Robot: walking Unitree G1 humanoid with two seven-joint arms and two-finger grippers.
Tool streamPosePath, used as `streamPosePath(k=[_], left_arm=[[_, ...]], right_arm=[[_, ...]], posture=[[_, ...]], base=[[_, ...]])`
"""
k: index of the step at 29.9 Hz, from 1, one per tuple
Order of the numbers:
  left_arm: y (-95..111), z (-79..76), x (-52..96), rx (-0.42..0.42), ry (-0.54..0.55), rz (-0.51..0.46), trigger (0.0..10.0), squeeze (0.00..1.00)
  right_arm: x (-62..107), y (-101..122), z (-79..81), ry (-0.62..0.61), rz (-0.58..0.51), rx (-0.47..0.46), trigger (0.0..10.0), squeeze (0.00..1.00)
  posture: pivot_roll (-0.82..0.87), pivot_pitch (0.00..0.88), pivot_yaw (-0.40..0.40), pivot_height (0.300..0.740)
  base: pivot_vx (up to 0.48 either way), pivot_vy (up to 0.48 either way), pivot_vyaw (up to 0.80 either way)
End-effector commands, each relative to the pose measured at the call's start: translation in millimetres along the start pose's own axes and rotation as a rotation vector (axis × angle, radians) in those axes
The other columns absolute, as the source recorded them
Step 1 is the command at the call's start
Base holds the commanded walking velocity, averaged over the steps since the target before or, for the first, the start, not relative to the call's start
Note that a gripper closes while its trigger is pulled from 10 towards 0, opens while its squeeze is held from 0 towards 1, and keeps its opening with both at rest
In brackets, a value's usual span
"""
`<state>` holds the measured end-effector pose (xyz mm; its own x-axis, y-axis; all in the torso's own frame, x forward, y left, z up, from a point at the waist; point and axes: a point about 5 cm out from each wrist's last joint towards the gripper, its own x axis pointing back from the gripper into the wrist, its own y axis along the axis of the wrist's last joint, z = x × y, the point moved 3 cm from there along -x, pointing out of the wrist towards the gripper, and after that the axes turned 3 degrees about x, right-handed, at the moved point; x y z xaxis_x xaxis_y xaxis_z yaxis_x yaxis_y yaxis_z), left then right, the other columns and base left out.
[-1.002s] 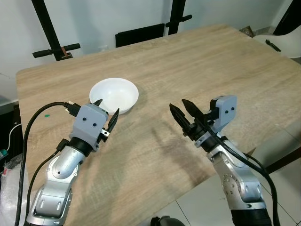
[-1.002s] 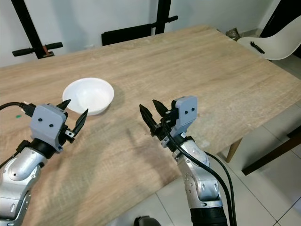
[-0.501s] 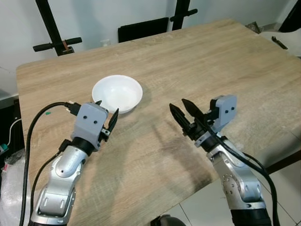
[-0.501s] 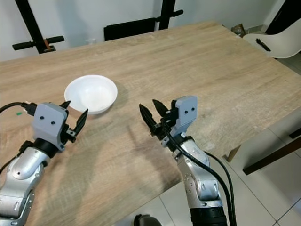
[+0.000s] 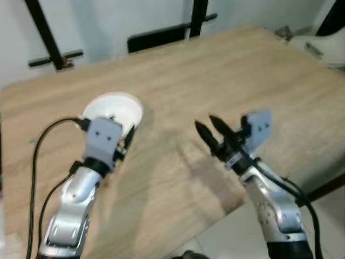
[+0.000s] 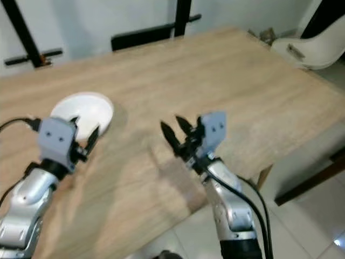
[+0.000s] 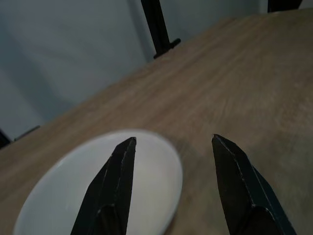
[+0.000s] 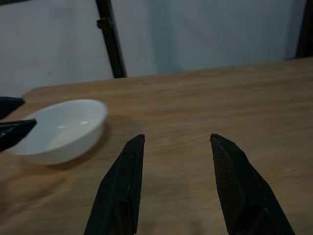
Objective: Setting the table
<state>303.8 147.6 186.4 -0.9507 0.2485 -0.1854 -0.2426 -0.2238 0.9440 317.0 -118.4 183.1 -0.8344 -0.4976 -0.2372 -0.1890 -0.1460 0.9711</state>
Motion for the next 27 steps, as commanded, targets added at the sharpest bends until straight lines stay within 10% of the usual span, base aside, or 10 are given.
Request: streamPosePath(k=[1, 27], left_arm=[[-8.9, 3.2, 2.7, -0.003, 0.010, 0.043, 10.0, 0.00], [-10.2, 13.1, -0.4, -0.001, 0.057, 0.051, 10.0, 0.00]], right_arm=[[-0.4, -3.1, 3.8, 0.008, 0.007, -0.016, 10.0, 0.00], [-1.1, -3.2, 3.9, 0.016, 0.006, -0.013, 10.0, 0.00]], posture=[[-0.09, 0.054, 0.013, 0.740], [-0.09, 0.041, 0.016, 0.740]], base=[[0.000, 0.000, 0.00], [0.000, -0.131, 0.00]])
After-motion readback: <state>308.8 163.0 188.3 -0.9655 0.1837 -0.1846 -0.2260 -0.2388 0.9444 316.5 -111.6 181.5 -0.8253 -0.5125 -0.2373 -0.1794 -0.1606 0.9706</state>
